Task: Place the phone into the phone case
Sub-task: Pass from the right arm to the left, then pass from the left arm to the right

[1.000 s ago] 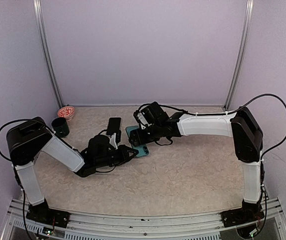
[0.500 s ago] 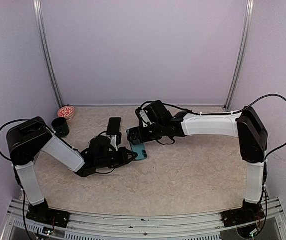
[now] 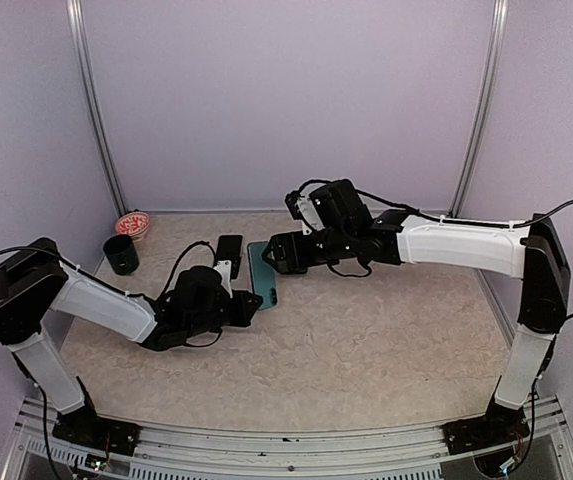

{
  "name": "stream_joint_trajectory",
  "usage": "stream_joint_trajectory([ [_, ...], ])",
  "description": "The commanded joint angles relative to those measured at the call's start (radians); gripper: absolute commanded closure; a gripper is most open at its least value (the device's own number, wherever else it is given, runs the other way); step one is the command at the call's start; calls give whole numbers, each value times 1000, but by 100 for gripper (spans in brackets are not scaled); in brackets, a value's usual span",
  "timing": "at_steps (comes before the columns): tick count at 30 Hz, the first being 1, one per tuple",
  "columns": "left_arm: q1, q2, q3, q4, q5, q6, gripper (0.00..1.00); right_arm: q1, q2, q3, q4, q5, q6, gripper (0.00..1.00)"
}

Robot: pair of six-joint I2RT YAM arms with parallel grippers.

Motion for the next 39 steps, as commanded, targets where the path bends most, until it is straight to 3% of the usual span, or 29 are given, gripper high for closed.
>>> stream_joint_trajectory([
  [1, -28, -65, 33, -20, -157, 161, 100, -44, -83, -65, 57, -129, 63, 1],
  [11, -135, -92, 50, -57, -446, 369, 100, -114, -194, -215, 179, -388, 171, 1],
  [26, -306, -22, 64, 43, -818, 700, 100, -122, -190, -267, 242, -540, 234, 0],
  [39, -369, 66, 59, 170, -938, 875, 100, -125, -148, -300, 335, -636, 343, 5],
])
